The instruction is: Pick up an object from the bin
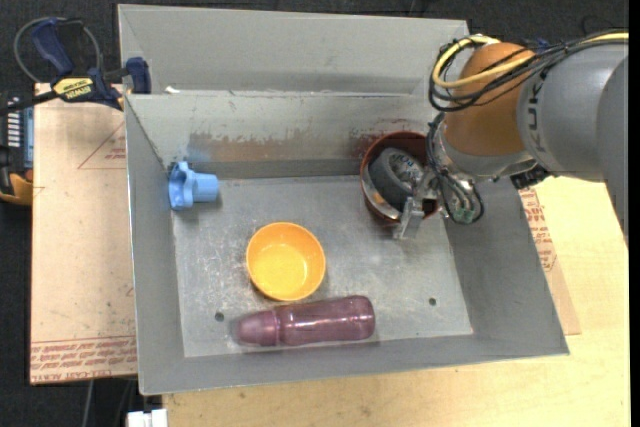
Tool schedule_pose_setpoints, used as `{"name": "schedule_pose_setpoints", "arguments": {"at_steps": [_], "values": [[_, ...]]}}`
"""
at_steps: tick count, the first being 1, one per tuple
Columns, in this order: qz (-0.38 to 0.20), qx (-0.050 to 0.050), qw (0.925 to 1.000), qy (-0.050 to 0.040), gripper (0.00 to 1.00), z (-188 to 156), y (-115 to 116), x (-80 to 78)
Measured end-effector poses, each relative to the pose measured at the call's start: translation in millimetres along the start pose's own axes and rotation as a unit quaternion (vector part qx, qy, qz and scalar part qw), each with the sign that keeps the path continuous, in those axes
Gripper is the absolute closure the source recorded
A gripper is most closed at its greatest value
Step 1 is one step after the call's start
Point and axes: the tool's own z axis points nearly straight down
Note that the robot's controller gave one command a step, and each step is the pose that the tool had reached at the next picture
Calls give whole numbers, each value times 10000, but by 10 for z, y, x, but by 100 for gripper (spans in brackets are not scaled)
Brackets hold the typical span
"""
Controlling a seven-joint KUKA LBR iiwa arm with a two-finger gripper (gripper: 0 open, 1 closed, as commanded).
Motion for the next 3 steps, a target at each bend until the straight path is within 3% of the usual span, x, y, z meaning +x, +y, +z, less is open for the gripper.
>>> {"name": "schedule_pose_setpoints", "arguments": {"at_steps": [3], "values": [[-5,0,10000,25,100,-230,3,20]]}}
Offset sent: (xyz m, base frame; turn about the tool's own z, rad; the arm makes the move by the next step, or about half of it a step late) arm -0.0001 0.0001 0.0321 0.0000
